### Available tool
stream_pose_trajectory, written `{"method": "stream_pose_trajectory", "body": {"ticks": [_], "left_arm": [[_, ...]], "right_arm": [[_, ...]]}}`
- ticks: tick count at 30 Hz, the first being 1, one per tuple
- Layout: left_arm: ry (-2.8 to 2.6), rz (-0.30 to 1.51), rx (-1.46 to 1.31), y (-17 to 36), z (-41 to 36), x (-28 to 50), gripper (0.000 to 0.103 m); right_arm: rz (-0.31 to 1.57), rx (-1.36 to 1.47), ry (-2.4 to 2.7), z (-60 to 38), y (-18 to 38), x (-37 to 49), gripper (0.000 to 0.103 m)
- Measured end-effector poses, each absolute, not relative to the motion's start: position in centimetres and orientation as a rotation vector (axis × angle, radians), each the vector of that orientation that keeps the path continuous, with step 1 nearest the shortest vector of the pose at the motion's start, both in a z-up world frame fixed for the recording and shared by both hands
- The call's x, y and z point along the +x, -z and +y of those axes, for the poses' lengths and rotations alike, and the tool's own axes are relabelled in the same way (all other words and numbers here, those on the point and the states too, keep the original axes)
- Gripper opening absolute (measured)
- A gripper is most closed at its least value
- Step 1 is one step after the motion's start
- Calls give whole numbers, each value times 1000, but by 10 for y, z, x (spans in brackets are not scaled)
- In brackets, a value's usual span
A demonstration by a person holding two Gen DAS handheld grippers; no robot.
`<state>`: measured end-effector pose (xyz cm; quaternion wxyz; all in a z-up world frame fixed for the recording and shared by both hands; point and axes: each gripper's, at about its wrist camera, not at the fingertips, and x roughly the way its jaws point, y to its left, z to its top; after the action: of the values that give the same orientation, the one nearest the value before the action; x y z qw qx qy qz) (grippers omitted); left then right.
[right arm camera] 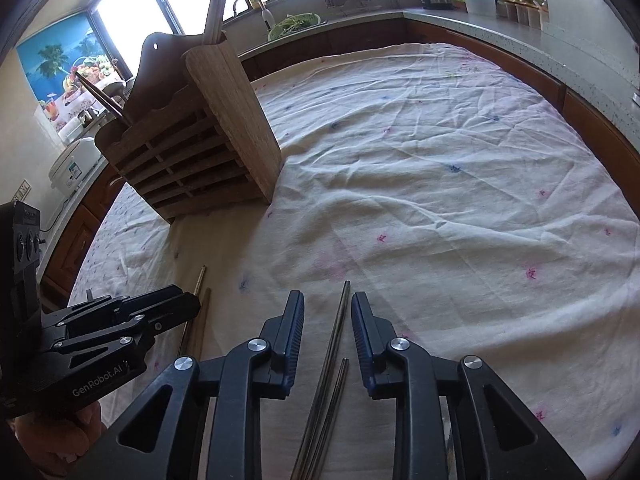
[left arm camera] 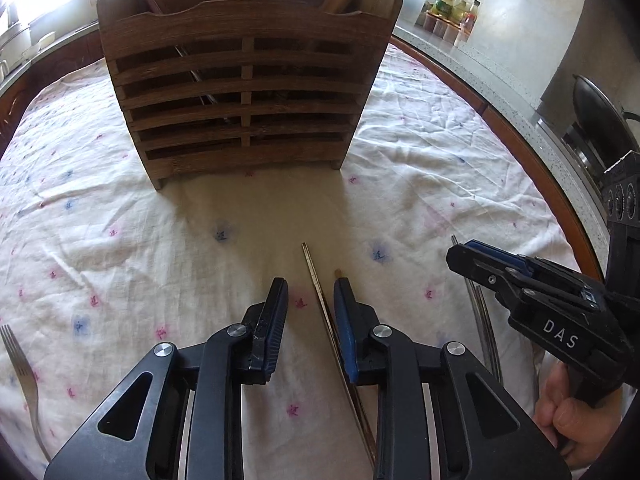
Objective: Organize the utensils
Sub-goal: 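Close the left tool on a metal chopstick while the right tool grasps another metal chopstick, then lift both held chopsticks and carry them above the wooden holder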
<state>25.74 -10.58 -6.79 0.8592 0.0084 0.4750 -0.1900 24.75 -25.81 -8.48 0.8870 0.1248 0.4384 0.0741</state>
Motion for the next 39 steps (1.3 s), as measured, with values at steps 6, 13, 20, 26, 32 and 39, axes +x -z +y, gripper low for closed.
{"method": "stream_pose_trajectory", "body": {"ticks": [6,13,20,26,32,39], "left_arm": [[408,995,20,68,-106,263,23],[383,967,100,70,-114,262,10],[386,954,120,67,-112,257,4],[413,928,42,50,-89,240,4],[434,850,-27,11,-64,217,4],[452,755,-92,-28,-35,188,4]], "right_arm": [[923,226,-161,-253,85,255,23],[929,134,-127,-241,85,257,15],[914,238,-150,-253,80,254,5],[828,276,-178,-255,49,237,4],[751,278,-213,-250,16,220,4],[671,279,-249,-247,-18,197,4]]}}
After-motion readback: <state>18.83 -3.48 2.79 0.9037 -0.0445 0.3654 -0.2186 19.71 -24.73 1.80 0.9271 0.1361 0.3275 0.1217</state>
